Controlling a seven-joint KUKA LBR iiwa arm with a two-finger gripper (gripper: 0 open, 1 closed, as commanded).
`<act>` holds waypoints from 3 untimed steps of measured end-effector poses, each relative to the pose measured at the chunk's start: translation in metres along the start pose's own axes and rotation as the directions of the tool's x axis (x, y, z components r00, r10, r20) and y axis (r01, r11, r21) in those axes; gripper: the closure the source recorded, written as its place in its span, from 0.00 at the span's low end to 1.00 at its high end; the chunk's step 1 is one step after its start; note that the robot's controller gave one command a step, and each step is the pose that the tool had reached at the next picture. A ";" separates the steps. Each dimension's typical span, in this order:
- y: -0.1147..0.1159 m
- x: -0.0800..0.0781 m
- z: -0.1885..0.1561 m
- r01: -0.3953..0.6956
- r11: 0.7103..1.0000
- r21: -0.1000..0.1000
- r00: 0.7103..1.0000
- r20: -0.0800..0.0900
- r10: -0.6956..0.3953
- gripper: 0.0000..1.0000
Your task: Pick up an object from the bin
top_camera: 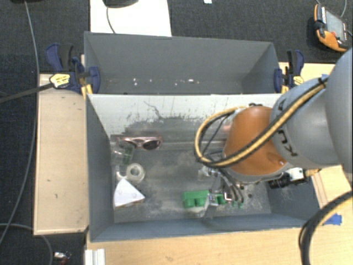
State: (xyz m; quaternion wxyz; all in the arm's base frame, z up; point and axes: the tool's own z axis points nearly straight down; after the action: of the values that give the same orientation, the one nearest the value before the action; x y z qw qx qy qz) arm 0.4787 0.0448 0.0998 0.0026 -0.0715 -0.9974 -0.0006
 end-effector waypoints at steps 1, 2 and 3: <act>-0.004 -0.011 0.030 0.196 0.981 0.005 0.980 0.022 -0.196 0.00; 0.014 0.003 0.030 -0.177 0.984 -0.001 0.984 0.005 0.177 1.00; 0.014 0.003 0.030 -0.177 0.984 -0.001 0.984 0.005 0.177 1.00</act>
Offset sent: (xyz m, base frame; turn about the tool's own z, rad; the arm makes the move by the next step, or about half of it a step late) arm -0.0011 0.0143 -0.0298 0.1794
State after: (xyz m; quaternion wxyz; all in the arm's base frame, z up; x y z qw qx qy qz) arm 0.4780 0.0593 0.0702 0.0001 -0.1597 -0.9872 -0.0005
